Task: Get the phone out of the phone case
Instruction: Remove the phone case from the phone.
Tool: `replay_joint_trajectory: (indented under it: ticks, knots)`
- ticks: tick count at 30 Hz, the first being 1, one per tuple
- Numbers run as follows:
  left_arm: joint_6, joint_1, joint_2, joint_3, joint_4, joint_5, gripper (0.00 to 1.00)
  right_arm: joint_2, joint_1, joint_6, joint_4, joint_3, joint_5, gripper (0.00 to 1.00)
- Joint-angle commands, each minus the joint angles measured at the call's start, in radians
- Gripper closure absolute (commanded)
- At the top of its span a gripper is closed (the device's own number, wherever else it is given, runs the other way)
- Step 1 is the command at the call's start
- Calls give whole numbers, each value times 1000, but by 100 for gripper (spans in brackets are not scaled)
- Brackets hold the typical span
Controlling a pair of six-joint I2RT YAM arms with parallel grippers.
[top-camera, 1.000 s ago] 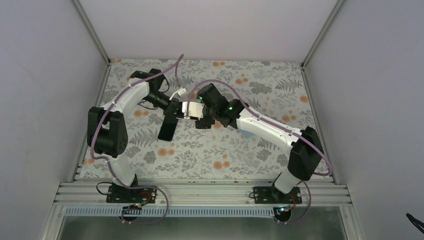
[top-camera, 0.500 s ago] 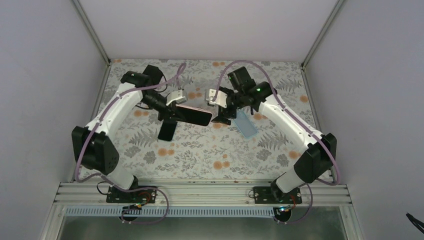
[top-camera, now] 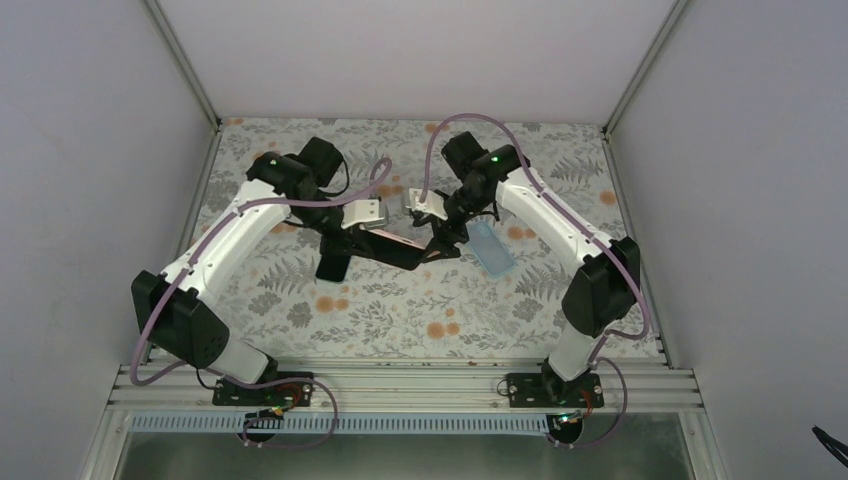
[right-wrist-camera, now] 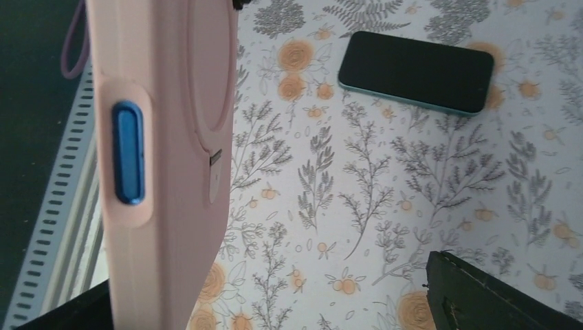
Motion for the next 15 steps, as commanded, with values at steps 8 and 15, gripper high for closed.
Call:
replay_joint_trajectory:
  ticks: [8,15]
  knots:
    - [-28,-65,-71,24,-10,-20,98,22,-37,-90,-78,24,-84,8]
    - [-68,-134,-85,15,-10,-41,98,47,-48,-101,-78,33,-74,9]
